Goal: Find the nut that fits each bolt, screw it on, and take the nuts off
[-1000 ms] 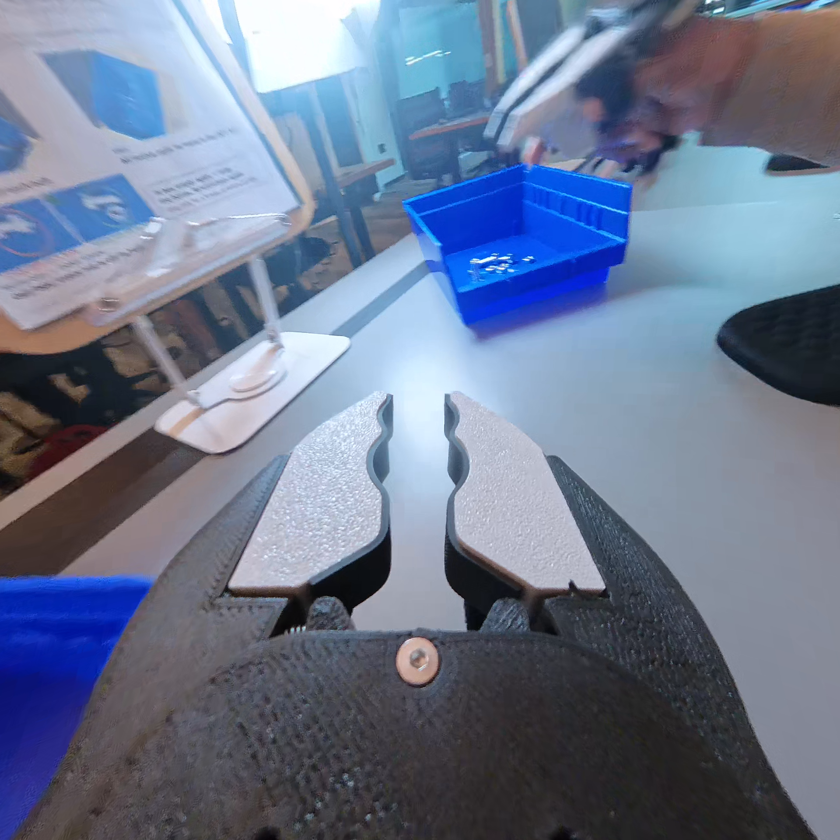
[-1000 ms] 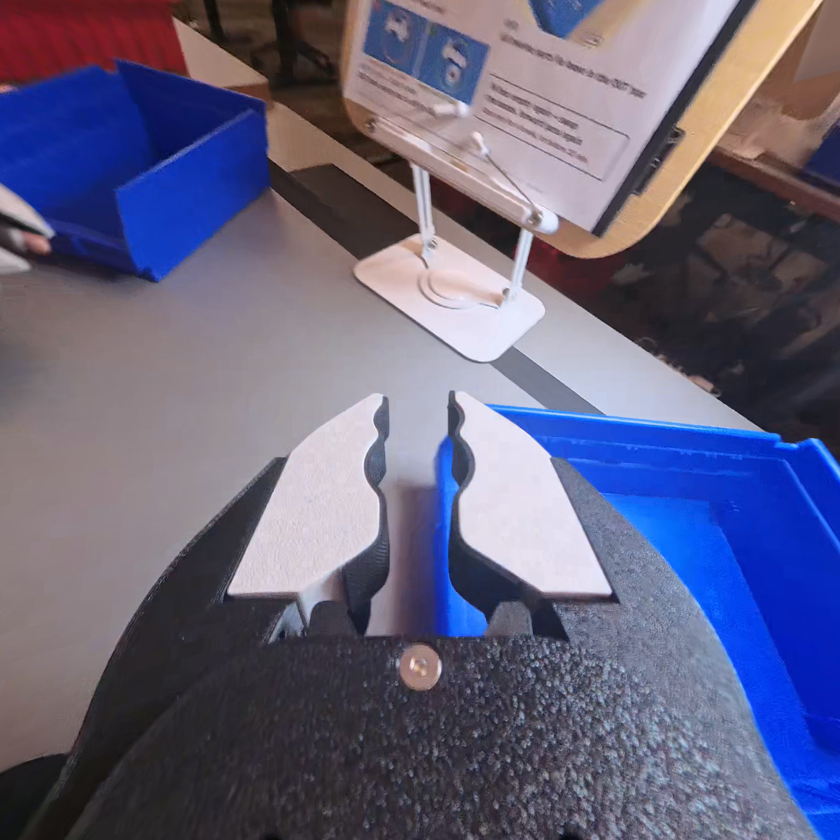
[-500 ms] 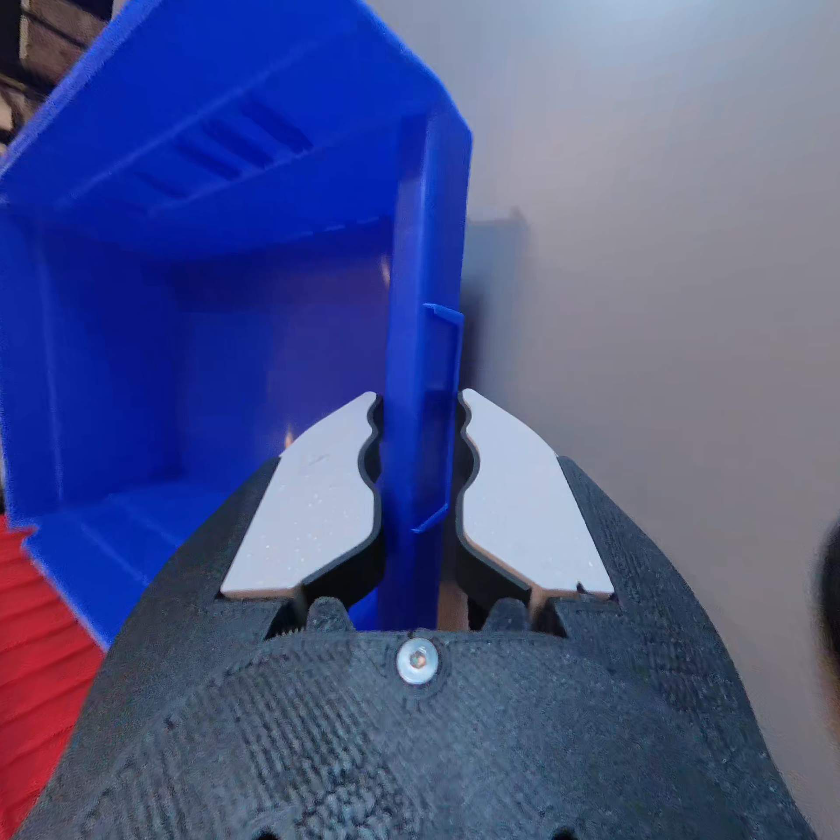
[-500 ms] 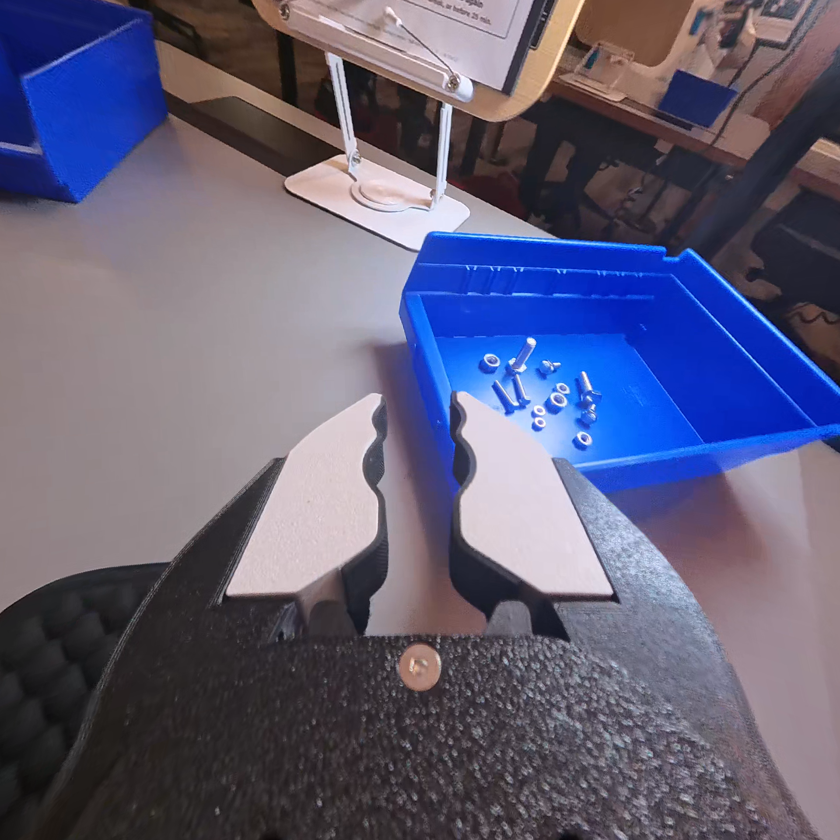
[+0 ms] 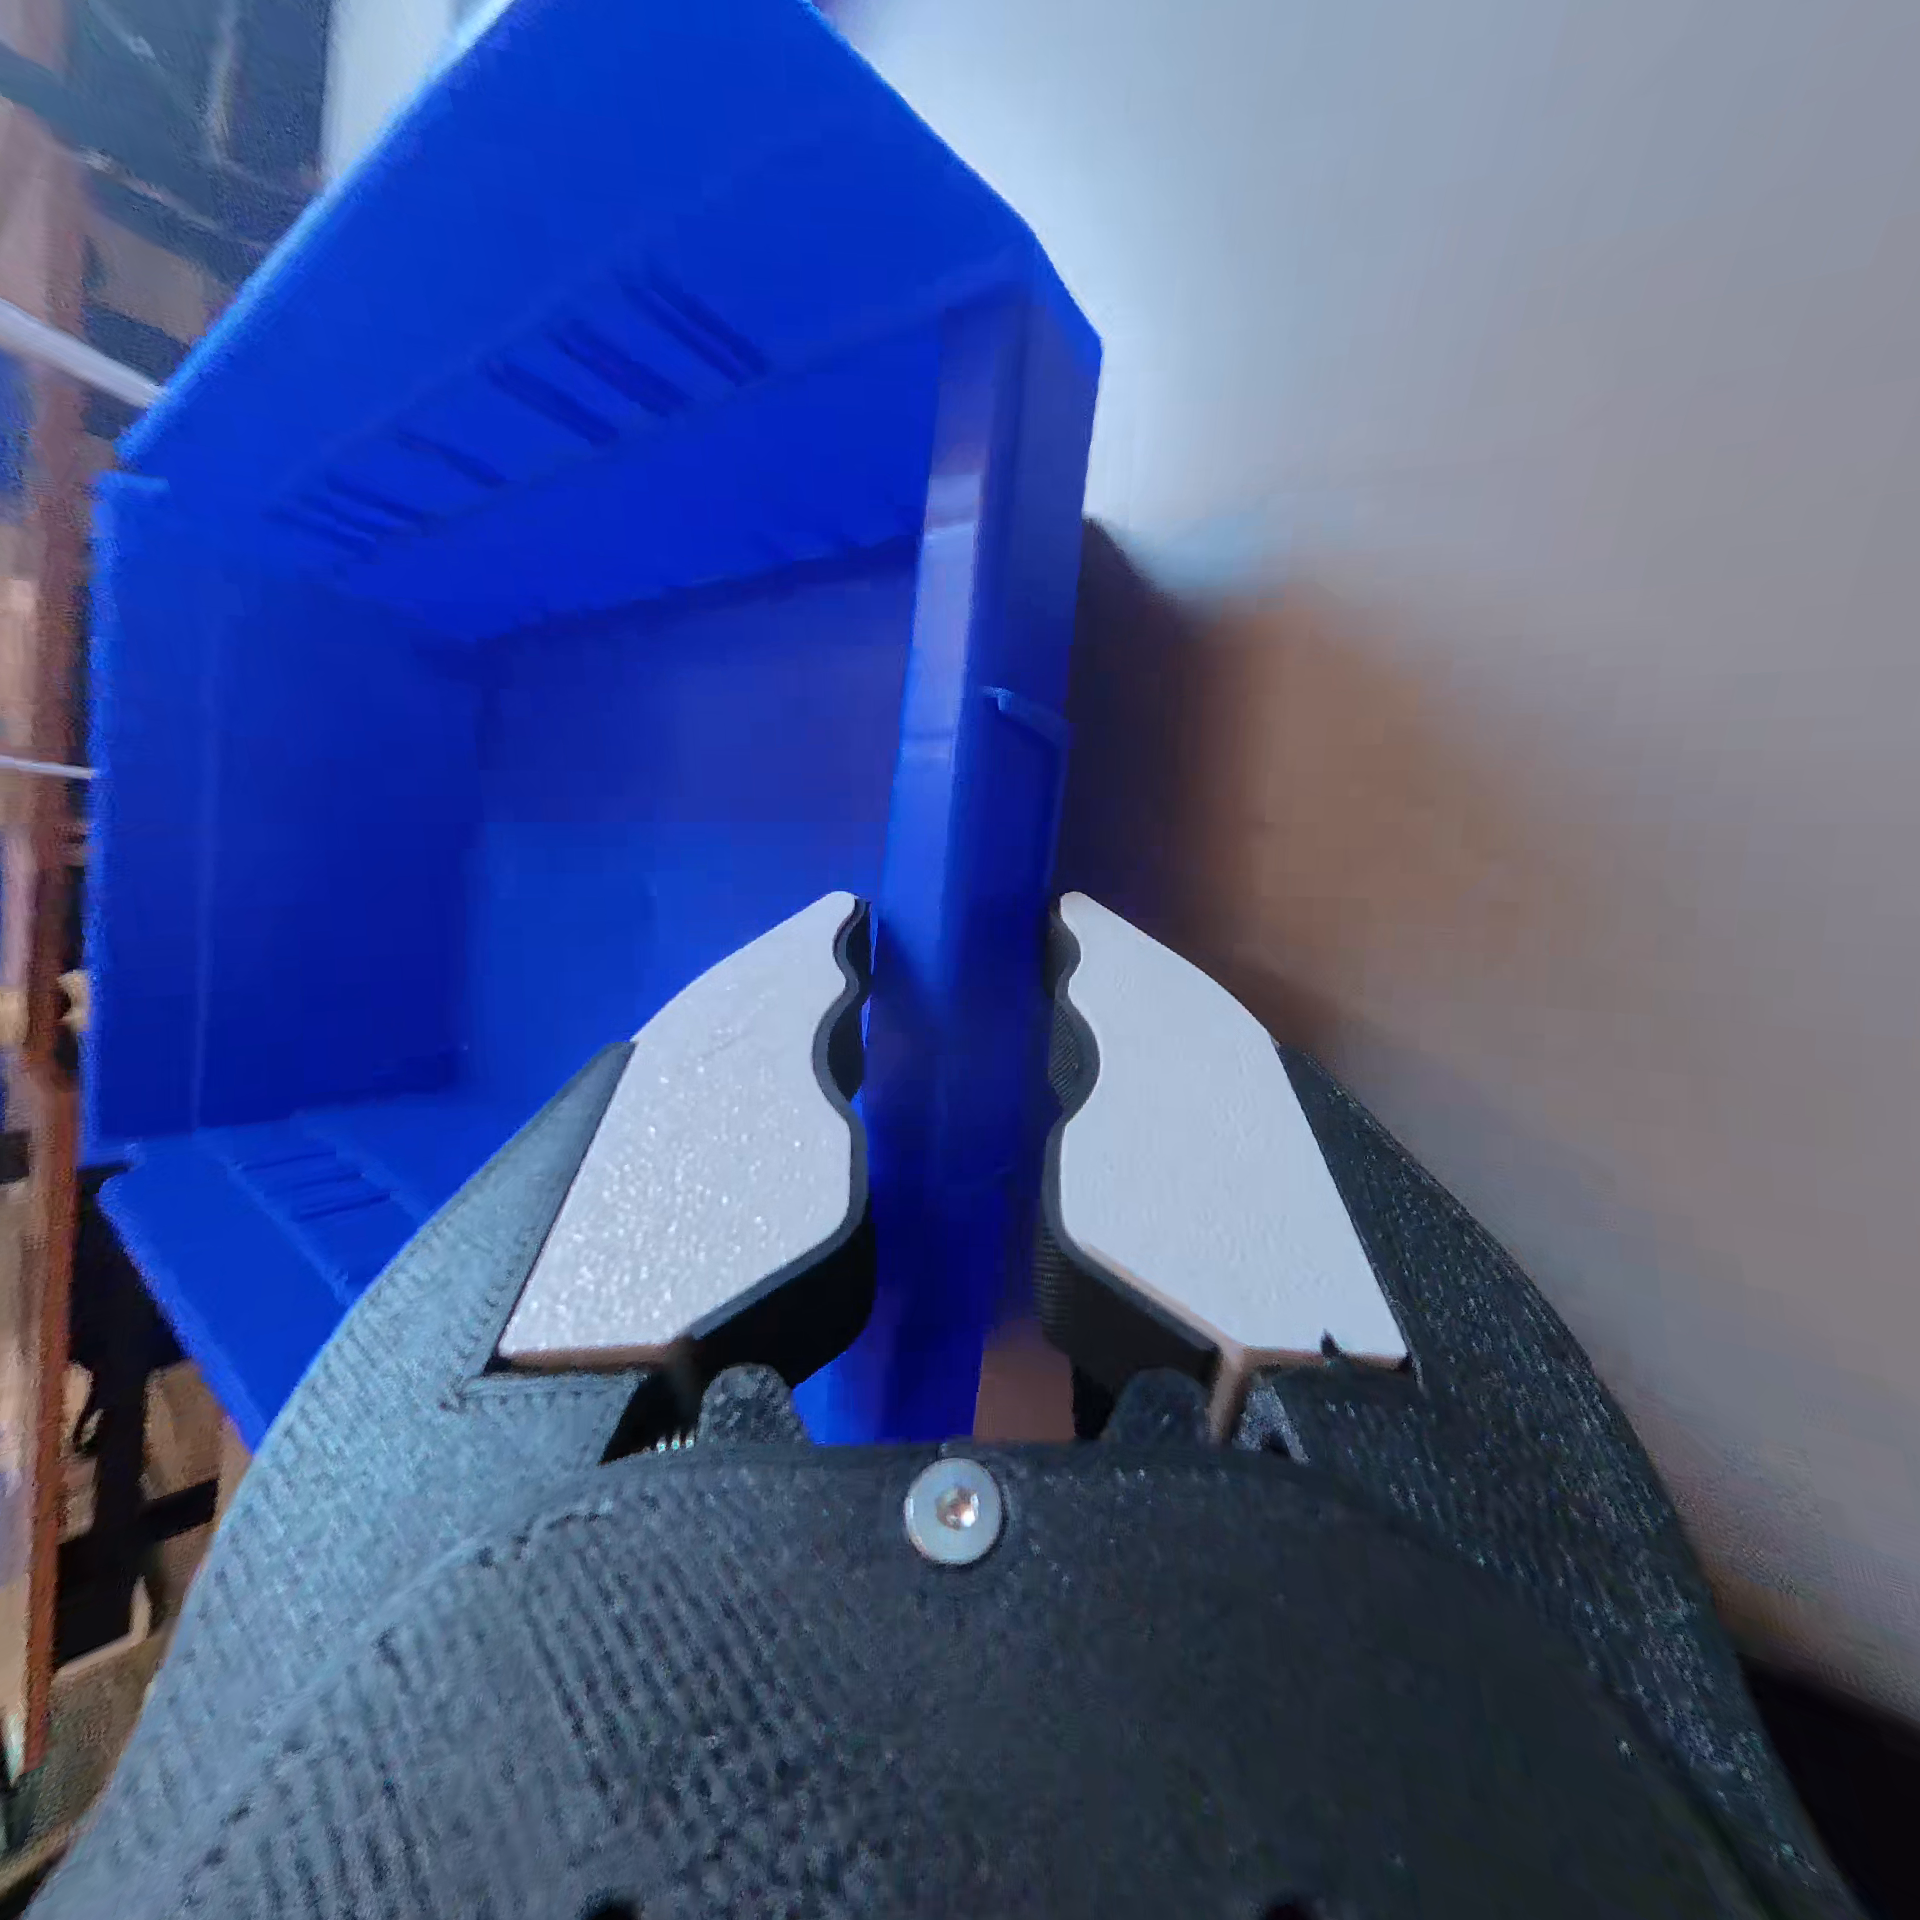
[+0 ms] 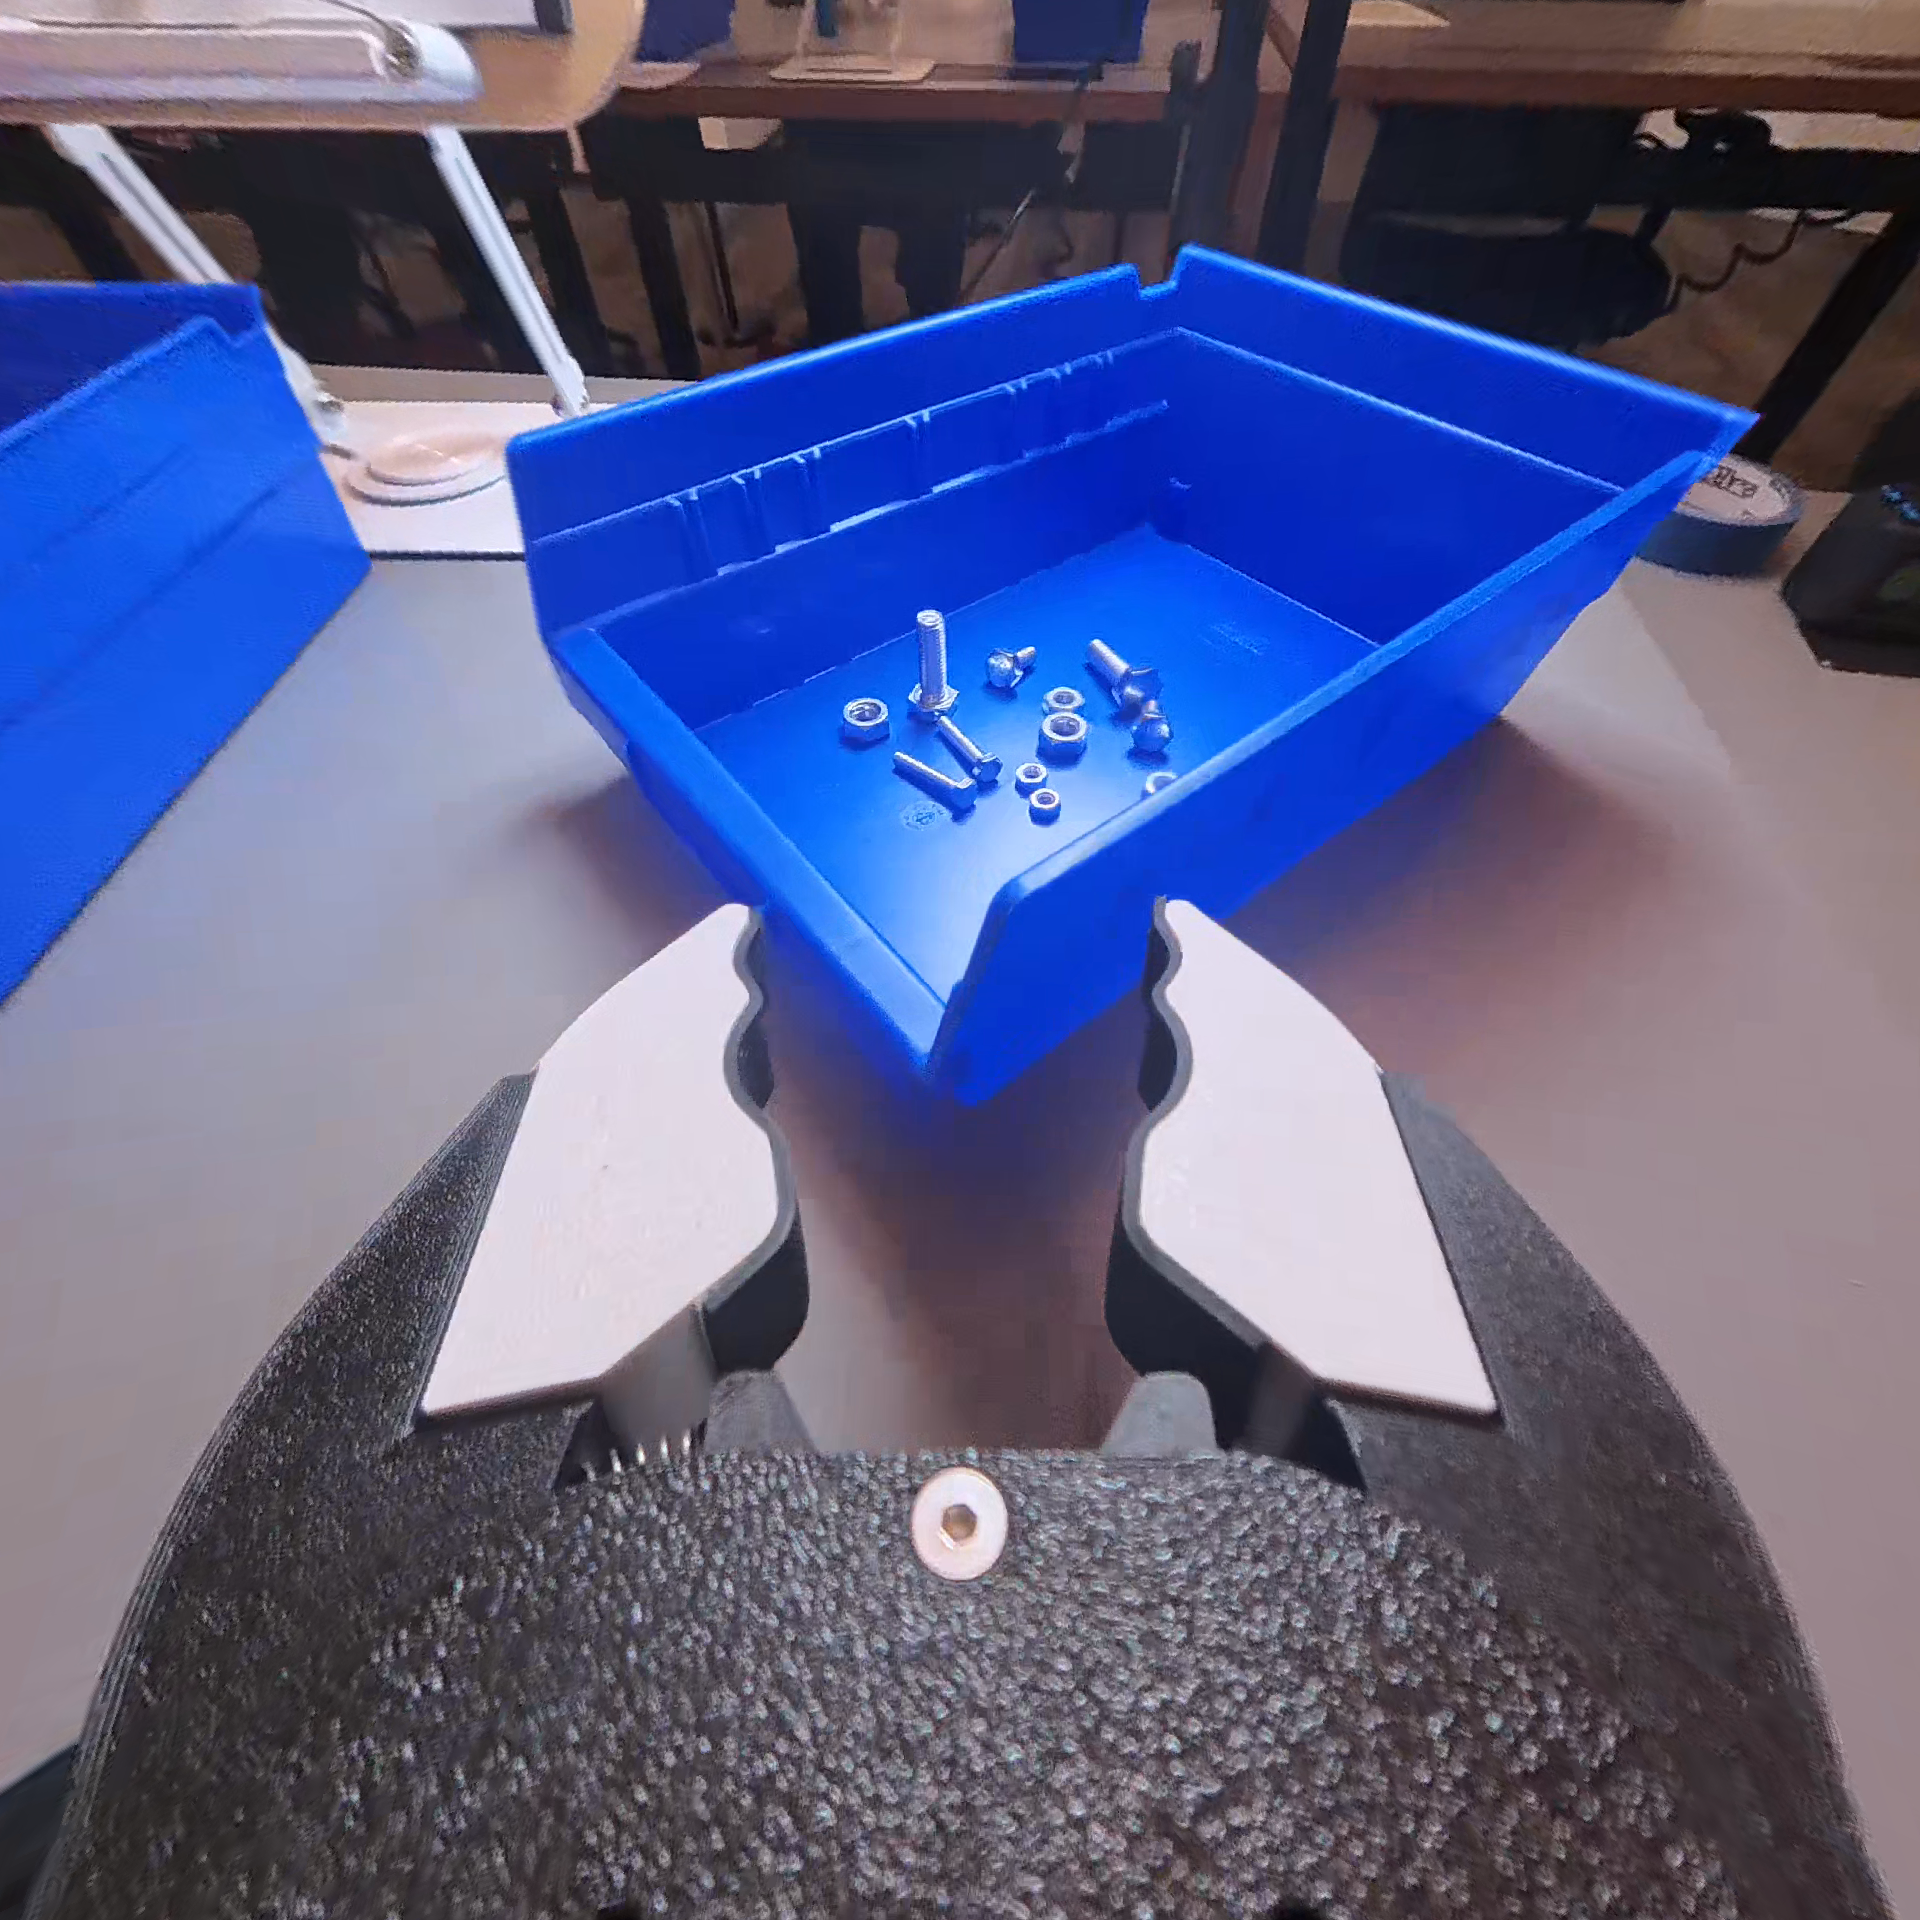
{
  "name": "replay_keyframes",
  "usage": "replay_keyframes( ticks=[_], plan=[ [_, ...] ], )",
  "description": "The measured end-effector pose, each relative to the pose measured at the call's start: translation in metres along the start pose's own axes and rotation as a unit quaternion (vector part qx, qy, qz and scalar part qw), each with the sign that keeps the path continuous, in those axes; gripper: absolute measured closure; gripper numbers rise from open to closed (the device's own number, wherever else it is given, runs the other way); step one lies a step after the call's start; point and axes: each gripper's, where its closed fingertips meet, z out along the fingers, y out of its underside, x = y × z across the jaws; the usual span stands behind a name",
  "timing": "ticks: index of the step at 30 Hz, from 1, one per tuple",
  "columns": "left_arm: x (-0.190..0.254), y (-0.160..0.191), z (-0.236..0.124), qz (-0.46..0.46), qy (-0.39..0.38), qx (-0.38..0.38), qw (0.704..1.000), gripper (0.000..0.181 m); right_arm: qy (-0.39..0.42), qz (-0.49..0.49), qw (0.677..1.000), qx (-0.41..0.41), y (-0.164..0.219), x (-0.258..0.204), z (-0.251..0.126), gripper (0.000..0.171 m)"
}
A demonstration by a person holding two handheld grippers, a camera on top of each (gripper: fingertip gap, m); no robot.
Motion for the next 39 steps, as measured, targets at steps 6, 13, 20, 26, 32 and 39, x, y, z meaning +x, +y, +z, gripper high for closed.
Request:
replay_keyframes(
  ticks=[6, 13, 20, 26, 32, 39],
  plan=[
    [-0.016, -0.024, -0.02, -0.061, -0.055, 0.064, 0.995, 0.141, 0.047, -0.005, 0.998, -0.039, 0.007, 0.024, 0.037, 0.114],
    [0.024, -0.057, -0.054, -0.177, 0.05, 0.17, 0.968, 0.144, 0.07, -0.001, 0.995, -0.065, 0.015, 0.04, 0.019, 0.145],
    [0.04, -0.138, -0.025, -0.286, 0.142, 0.235, 0.918, 0.141, 0.074, -0.004, 0.995, -0.068, 0.034, 0.022, -0.03, 0.158],
    [0.028, -0.176, 0.039, -0.305, 0.119, 0.184, 0.927, 0.149, 0.059, -0.005, 0.998, -0.033, 0.04, -0.008, -0.068, 0.166],
    [0.018, -0.181, 0.013, -0.248, 0.026, 0.192, 0.949, 0.16, 0.065, -0.034, 0.997, 0.011, 0.018, -0.025, -0.102, 0.165],
    [-0.01, -0.158, -0.098, -0.217, -0.066, 0.182, 0.957, 0.159, -0.027, -0.047, 0.995, 0.08, -0.041, -0.1, -0.132, 0.163]
  ],
)
